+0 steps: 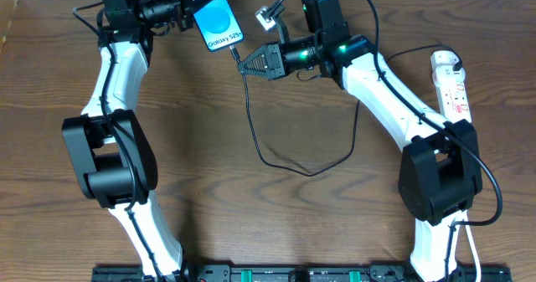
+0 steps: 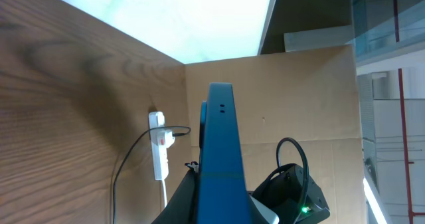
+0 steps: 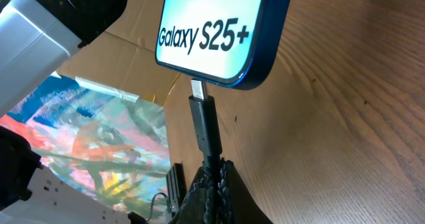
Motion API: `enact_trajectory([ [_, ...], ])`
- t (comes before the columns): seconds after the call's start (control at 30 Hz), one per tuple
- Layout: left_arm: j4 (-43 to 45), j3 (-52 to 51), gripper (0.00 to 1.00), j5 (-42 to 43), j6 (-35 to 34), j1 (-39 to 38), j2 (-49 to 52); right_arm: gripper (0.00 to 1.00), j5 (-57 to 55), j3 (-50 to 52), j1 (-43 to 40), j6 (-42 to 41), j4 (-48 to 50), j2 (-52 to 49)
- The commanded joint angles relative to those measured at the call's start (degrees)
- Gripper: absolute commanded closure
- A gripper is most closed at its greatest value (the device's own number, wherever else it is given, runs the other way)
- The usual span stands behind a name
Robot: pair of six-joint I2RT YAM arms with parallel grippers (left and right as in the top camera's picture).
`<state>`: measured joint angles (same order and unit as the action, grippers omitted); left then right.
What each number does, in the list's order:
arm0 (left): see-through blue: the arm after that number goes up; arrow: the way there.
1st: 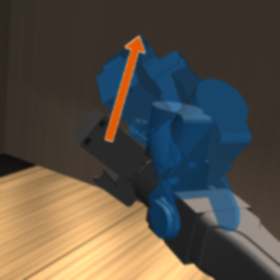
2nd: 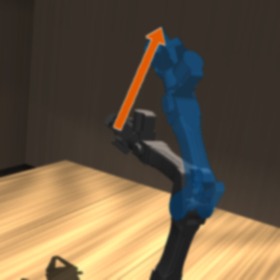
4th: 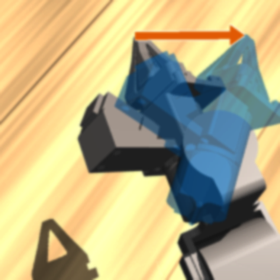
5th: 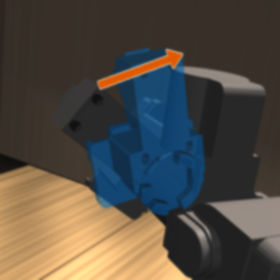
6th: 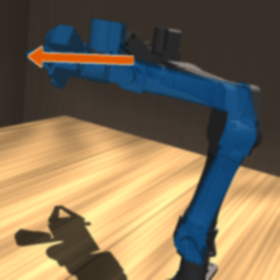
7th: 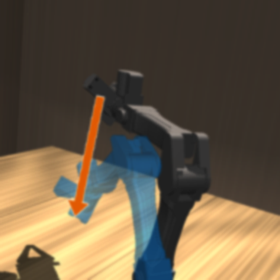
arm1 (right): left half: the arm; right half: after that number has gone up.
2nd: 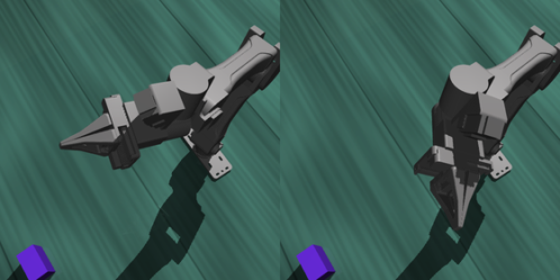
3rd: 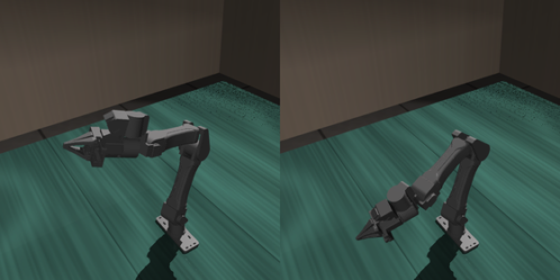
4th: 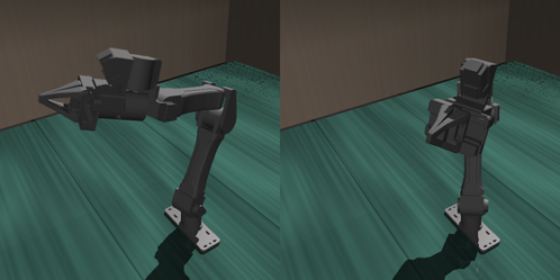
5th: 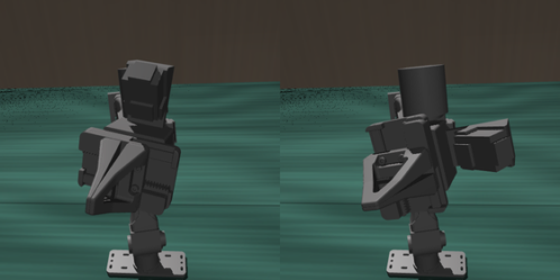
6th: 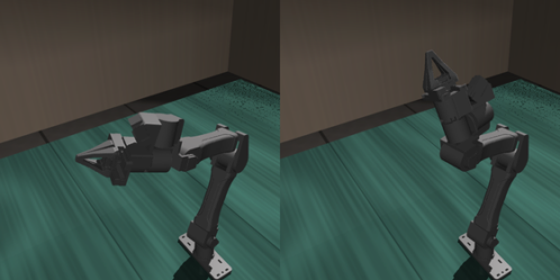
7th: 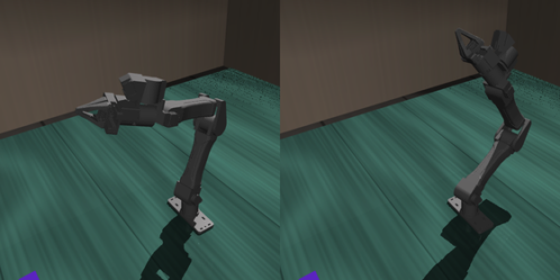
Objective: Plug charger to phone and switch on socket
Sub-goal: 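Move the plug under the phone's bottom port with the right gripper, then push the plug up into the phone's bottom port with the right gripper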
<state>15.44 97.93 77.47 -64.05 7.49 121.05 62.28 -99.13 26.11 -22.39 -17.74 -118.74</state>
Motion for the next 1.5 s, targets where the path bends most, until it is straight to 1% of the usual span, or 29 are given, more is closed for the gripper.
enact_trajectory([
  [0.0, 0.5, 0.4, 0.93, 1.6, 1.0, 0.1, -1.6, 0.99, 1.5, -0.1, -0.2, -0.3, 0.3, 2.3],
  [0.5, 0.5, 0.4, 0.93, 1.4, 1.0, -1.4, -1.6, 0.99, 1.5, -0.1, -0.2, -0.3, 0.1, 2.3],
  [0.67, 0.5, 0.4, 0.93, 1.3, 1.0, -1.4, -1.6, 0.99, 0.1, -0.1, -0.1, -0.3, -1.4, 2.3],
  [0.93, 0.5, 0.4, 0.93, -0.5, -0.3, -1.4, -1.6, 0.99, -0.3, -0.1, -0.1, -0.3, -2.4, 2.3],
  [1.47, 0.2, 0.4, 0.93, 0.7, 0.6, -1.5, -1.6, 0.99, -0.7, -0.1, -0.2, -0.3, -2.2, 2.3],
])
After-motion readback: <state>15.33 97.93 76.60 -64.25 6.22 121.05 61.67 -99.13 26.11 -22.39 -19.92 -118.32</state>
